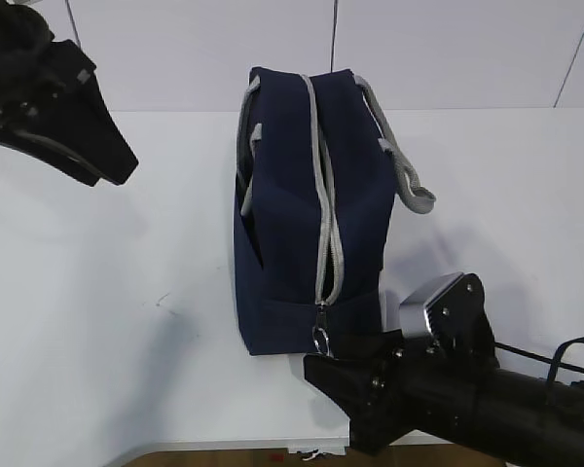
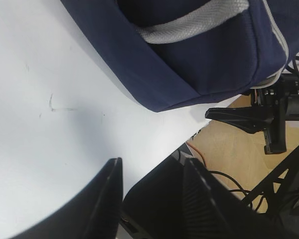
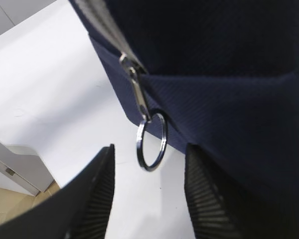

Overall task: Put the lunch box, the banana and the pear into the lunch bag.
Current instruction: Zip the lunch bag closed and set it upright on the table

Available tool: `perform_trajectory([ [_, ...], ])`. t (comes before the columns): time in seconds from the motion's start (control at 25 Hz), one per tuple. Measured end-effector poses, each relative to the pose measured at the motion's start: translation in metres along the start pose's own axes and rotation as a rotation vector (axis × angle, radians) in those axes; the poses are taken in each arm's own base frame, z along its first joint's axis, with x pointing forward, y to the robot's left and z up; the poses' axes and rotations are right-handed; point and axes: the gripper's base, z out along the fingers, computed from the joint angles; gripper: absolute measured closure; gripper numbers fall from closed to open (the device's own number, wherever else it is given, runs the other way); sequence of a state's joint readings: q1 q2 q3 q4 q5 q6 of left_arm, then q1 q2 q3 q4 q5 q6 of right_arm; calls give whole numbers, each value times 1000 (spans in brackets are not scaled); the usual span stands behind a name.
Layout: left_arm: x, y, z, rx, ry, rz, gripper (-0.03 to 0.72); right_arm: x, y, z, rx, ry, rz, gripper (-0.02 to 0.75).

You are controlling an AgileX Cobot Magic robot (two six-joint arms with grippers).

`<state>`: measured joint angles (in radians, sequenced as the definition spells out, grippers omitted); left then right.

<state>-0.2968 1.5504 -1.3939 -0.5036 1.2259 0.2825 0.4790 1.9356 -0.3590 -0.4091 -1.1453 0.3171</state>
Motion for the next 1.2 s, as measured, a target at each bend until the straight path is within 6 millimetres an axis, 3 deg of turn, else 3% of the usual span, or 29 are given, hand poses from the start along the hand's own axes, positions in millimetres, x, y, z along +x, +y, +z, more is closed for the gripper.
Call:
perform_trajectory([
  [1.2, 0, 0, 0, 0, 0, 0, 382, -4, 0, 4, -12, -16, -12, 388],
])
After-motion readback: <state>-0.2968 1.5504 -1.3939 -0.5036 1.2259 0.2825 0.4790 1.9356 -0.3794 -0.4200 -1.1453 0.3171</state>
